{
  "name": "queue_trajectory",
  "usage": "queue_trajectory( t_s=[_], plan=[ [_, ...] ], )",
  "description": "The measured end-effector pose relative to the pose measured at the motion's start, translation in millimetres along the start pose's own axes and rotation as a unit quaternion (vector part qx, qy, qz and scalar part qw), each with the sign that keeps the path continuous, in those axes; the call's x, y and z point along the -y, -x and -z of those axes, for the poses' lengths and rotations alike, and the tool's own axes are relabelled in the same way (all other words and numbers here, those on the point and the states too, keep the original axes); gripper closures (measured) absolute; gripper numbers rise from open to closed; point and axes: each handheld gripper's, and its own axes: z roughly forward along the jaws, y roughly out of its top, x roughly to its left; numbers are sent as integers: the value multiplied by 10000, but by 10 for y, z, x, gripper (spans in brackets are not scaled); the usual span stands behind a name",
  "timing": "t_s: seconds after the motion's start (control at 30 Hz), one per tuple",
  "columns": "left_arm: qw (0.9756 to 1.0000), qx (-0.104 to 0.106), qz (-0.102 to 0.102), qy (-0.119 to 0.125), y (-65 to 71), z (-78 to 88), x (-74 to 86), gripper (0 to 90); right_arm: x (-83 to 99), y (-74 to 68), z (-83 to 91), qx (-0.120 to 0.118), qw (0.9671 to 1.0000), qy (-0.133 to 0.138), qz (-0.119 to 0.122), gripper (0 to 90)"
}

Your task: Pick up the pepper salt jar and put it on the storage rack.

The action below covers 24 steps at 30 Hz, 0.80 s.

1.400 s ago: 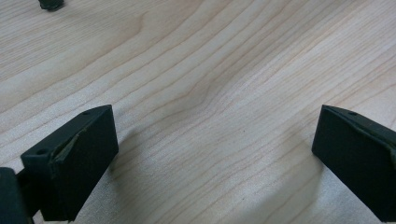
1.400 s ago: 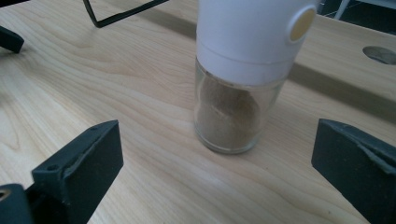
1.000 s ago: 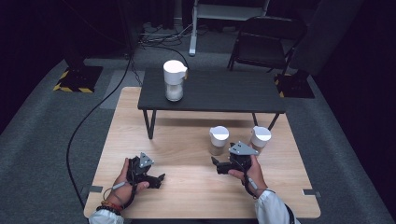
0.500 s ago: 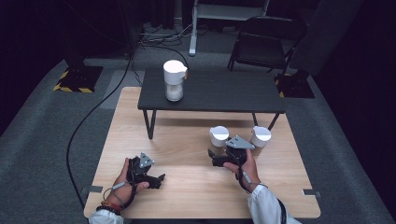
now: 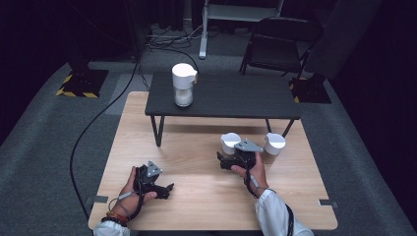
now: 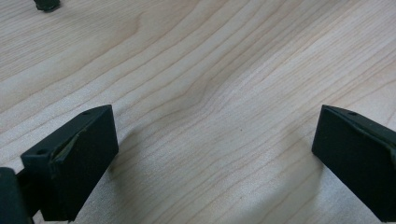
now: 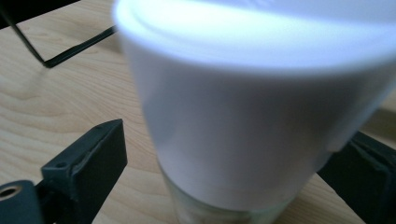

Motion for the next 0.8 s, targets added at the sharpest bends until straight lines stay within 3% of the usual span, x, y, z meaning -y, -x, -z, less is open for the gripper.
queue_trajectory(
  t_s=[0.27, 0.4, 0.8],
  plan=[
    [10000, 4, -6, 3, -1, 0, 1, 2, 91, -6, -52, 167, 9989, 169, -403, 190],
    [10000, 4, -7, 2, -1, 0, 0, 1, 132, -34, -58, 144, 9991, 309, -271, 281],
    [10000, 6, -5, 1, -2, 0, 0, 1, 156, -95, -43, 256, 9987, 427, -122, 296]
  ],
)
